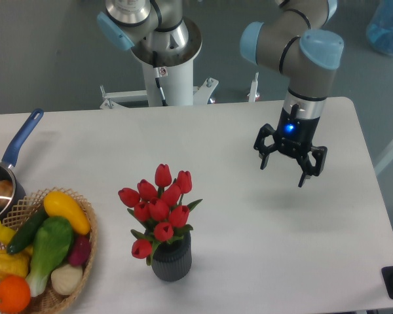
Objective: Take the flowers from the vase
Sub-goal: 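Move the open gripper toward the red tulip stems above the black vase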
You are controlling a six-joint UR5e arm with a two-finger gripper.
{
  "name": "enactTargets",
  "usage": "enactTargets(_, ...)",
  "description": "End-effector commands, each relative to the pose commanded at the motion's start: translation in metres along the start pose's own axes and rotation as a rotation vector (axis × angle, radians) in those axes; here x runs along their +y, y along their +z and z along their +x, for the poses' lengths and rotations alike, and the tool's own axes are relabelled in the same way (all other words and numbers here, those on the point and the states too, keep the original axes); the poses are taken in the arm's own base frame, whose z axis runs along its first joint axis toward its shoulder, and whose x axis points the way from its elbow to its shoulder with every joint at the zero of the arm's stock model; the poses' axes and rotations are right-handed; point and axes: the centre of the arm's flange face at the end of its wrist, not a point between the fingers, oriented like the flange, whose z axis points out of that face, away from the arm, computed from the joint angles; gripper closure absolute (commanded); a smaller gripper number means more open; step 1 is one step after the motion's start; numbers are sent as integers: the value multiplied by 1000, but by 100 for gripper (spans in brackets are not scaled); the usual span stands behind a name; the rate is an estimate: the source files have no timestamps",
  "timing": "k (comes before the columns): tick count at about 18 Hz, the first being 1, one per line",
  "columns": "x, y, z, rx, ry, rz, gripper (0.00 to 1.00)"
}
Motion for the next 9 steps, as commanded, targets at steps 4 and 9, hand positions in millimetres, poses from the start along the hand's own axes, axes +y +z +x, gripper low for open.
enactTargets(4,5,18,3,40,-18,37,0)
enactTargets(9,-86,40,52,155,79,277,0)
